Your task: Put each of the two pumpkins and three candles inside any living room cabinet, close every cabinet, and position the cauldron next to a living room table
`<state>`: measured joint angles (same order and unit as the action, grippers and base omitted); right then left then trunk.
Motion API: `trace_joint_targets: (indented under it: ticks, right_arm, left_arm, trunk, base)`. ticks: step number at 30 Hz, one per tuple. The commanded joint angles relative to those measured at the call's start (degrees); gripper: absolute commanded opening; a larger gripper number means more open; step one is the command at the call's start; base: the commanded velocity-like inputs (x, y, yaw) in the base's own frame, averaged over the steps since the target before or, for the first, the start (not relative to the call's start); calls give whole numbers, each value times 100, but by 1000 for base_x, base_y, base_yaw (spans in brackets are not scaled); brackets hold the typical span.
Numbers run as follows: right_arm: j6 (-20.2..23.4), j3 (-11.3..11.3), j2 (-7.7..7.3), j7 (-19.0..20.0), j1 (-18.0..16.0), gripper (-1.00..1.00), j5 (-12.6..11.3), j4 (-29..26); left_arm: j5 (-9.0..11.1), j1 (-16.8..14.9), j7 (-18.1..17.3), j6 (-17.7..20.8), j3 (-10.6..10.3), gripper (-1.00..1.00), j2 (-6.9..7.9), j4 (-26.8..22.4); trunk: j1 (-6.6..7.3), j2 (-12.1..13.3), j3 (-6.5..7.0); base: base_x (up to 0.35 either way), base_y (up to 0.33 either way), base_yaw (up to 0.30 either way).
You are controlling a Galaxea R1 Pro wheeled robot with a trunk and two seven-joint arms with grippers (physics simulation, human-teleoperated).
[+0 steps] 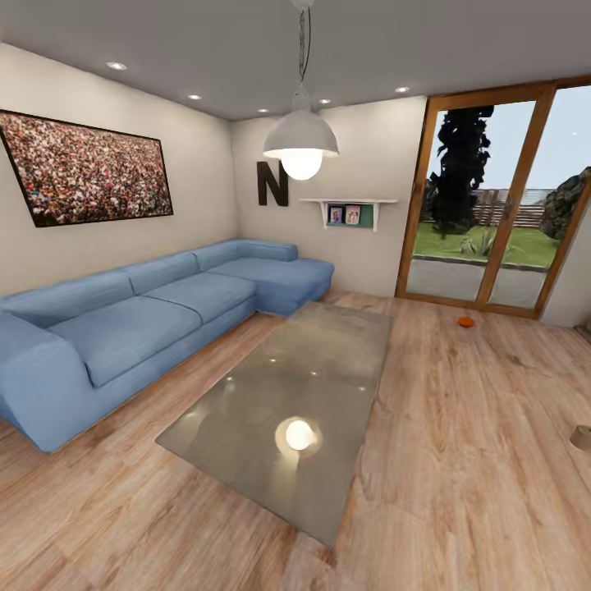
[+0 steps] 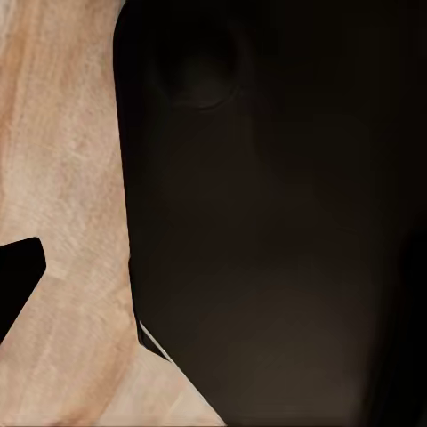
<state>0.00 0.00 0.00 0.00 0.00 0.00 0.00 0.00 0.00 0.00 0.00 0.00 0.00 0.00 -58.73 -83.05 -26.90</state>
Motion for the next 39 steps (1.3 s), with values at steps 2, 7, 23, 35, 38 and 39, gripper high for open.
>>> trace_joint_targets:
  ticks: [2, 7, 23, 35, 38, 39]
  right_arm:
    - [-65, -3, 13, -4, -67, 100, 8, -21]
    - [-84, -2, 14, 0, -94, 100, 10, -31]
    - [-272, -13, 11, 44, -97, 100, 5, -32]
    - [-272, -17, 9, 50, -97, 100, 1, -27]
    - [-272, -17, 9, 52, -97, 100, 5, -27]
    - [-272, -17, 9, 52, -97, 100, 7, -26]
  left_arm:
    - [-25, 36, -17, -53, -10, 100, 40, -65]
    - [-26, 35, -17, -76, -14, 100, 0, -99]
    - [-25, 35, -18, -176, -17, 100, -18, -98]
    - [-26, 35, -18, -193, -17, 100, -18, -97]
    - [-26, 35, -18, -194, -17, 100, -18, -97]
    - [-26, 35, -18, -194, -17, 100, -18, -97]
  trunk:
    - [0, -3, -3]
    - [0, -3, -3]
    - [0, -3, 57]
    - [0, -3, 106]
    - [0, -3, 114]
    - [0, -3, 117]
  base:
    - [-163, 0, 0]
    - [-108, 0, 0]
    - [-228, 0, -172]
    - [-234, 0, -227]
    - [-231, 0, -251]
    - [-230, 0, -259]
